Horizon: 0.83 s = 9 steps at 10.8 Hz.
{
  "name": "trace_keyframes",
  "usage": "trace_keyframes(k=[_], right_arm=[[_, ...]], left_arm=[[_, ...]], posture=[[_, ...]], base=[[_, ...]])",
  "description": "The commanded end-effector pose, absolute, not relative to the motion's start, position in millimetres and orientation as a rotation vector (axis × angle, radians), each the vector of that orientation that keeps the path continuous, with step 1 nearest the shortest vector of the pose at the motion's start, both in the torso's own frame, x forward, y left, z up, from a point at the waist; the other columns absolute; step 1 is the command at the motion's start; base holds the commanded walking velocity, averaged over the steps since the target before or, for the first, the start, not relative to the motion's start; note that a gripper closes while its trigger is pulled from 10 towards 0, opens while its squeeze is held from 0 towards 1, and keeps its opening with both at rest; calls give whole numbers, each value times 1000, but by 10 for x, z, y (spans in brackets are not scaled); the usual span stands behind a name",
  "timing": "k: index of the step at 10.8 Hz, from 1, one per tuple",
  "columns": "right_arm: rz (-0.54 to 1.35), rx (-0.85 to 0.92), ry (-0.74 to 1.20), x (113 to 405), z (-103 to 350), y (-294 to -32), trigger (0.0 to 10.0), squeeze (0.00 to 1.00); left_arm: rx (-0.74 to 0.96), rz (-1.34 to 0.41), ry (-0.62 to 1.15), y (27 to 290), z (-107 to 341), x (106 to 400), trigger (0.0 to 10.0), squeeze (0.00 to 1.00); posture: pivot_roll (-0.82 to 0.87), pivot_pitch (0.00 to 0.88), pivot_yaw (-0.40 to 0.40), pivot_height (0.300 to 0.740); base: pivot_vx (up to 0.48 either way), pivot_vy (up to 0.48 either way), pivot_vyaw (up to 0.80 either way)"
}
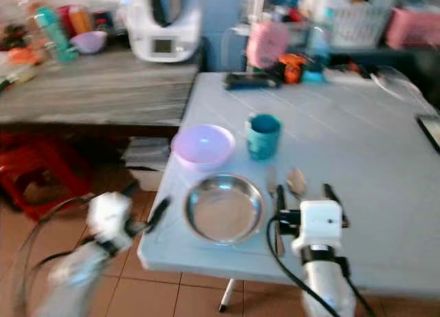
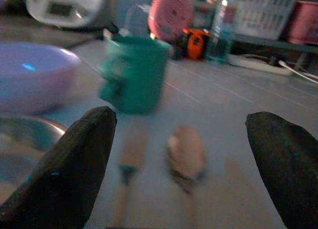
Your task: Setting the table
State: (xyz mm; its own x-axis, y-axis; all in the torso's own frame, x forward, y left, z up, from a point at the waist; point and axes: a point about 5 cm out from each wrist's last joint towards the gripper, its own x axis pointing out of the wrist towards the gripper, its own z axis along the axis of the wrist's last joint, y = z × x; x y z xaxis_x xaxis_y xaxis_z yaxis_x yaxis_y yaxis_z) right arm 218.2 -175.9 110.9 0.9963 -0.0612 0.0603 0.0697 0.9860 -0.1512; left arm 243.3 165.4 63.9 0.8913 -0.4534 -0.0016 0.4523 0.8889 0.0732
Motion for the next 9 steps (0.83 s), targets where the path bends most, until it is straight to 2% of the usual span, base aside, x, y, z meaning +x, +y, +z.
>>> trace_keyframes(k=[1,3,5,9], right_arm=[[-53,-148,-65,2188,1130,-1731,10000,0],[-46,-145,-56,2190,1107,-1716,10000,0],[-68,-124,-20,2144,1048,-1768,10000,0],[-65,-86,22,2067,971,-1794,10000,0]], left_arm=[[65,-487,-31,1689,689,2435,10000,0],[97,-475,-33,1758,703,2443,10000,0],[21,-658,29,1680,645,2324,10000,0],[-7,-778,101,1762,446,2202,10000,0]], posture=[[28,0,47,740],[34,0,49,740],[29,0,53,740],[22,0,58,740]], base=[[0,0,0],[0,0,0],[0,0,0],[0,0,0]])
